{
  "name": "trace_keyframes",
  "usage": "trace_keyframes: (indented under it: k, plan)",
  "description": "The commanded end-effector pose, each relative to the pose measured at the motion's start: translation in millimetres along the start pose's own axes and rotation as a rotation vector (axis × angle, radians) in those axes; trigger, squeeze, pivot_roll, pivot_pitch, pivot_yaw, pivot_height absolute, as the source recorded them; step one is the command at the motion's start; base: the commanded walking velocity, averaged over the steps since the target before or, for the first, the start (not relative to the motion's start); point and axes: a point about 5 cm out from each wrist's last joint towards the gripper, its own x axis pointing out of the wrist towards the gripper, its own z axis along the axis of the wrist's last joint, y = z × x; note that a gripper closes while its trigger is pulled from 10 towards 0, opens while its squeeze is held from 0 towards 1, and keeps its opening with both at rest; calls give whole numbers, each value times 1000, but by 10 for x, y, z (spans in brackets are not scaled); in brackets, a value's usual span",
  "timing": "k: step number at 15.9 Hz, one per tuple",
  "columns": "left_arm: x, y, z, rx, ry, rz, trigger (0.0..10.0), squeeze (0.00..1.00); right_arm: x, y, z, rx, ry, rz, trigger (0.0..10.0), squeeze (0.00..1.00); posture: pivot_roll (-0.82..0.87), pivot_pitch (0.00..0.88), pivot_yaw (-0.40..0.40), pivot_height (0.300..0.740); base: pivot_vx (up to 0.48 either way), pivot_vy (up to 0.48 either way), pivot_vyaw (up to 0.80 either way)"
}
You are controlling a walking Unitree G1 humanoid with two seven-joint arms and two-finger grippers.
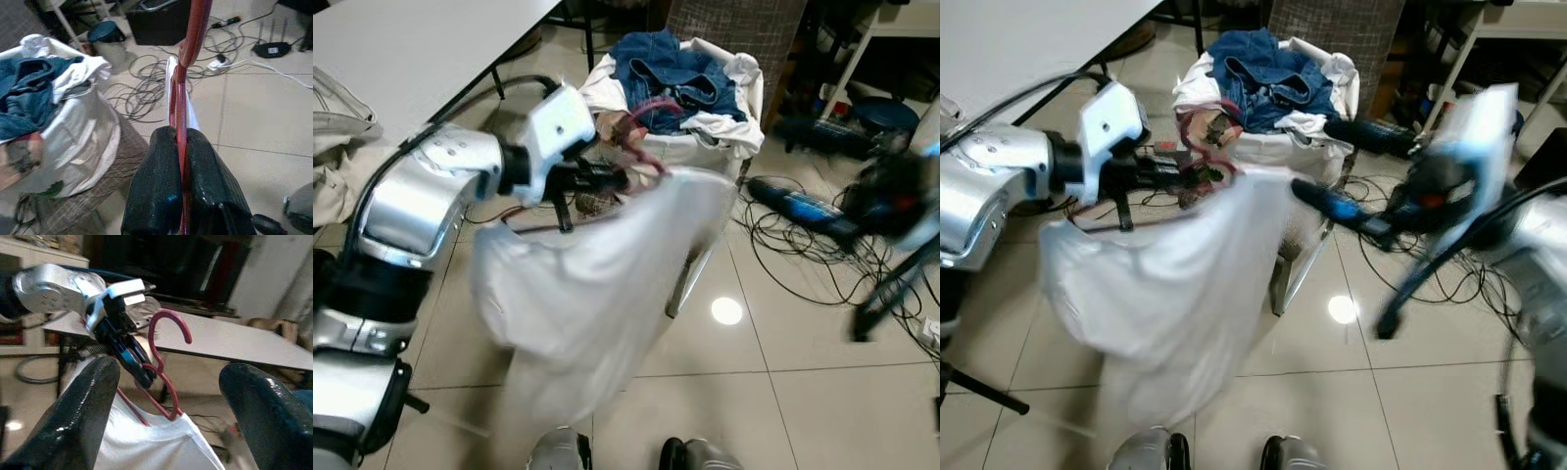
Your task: Hang hanger
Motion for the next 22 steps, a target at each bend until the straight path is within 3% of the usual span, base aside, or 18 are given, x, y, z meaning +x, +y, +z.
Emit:
trace_keyframes:
  k: [1,3,4,5,6,12,13,14,15,19,22]
  plan:
    - [-3,-43,112,32,-33,-33,10000,0,-33,-28,12,26,6,29,10000,1000,-82,57,2,740,0,0,0]
    - [34,-179,178,50,-51,-117,10000,0,-63,-165,-12,58,143,144,10000,1000,-81,58,-19,740,0,0,0]
    - [38,-203,194,50,-57,-130,10000,0,-50,-176,-11,67,161,173,10000,1000,-81,58,-19,740,0,0,0]
    - [46,-249,233,52,-70,-153,10000,0,1,-203,-45,56,217,215,10000,584,-83,58,-20,740,0,0,0]
    - [48,-279,256,63,-76,-171,10000,0,52,-211,-62,30,231,228,10000,0,-84,58,-23,740,0,0,0]
    - [81,-462,363,97,-93,-253,10000,0,370,-174,-60,-16,239,386,10000,0,-78,61,-37,740,0,0,0]
    - [84,-471,368,98,-94,-256,10000,0,380,-169,-74,-17,255,399,3333,0,-77,62,-37,740,0,0,0]
    - [86,-477,371,99,-95,-258,10000,0,384,-165,-84,-19,268,408,3333,0,-77,62,-37,740,0,0,0]
    - [87,-491,388,102,-99,-266,10000,0,395,-161,-130,-22,304,430,0,0,-78,64,-34,740,0,0,0]
    - [103,-521,436,109,-115,-284,10000,0,404,-151,-221,-12,369,451,0,0,-79,64,-32,740,0,0,0]
    - [104,-530,449,110,-122,-289,10000,0,461,-158,-220,-20,351,450,0,0,-79,56,-30,740,0,0,0]
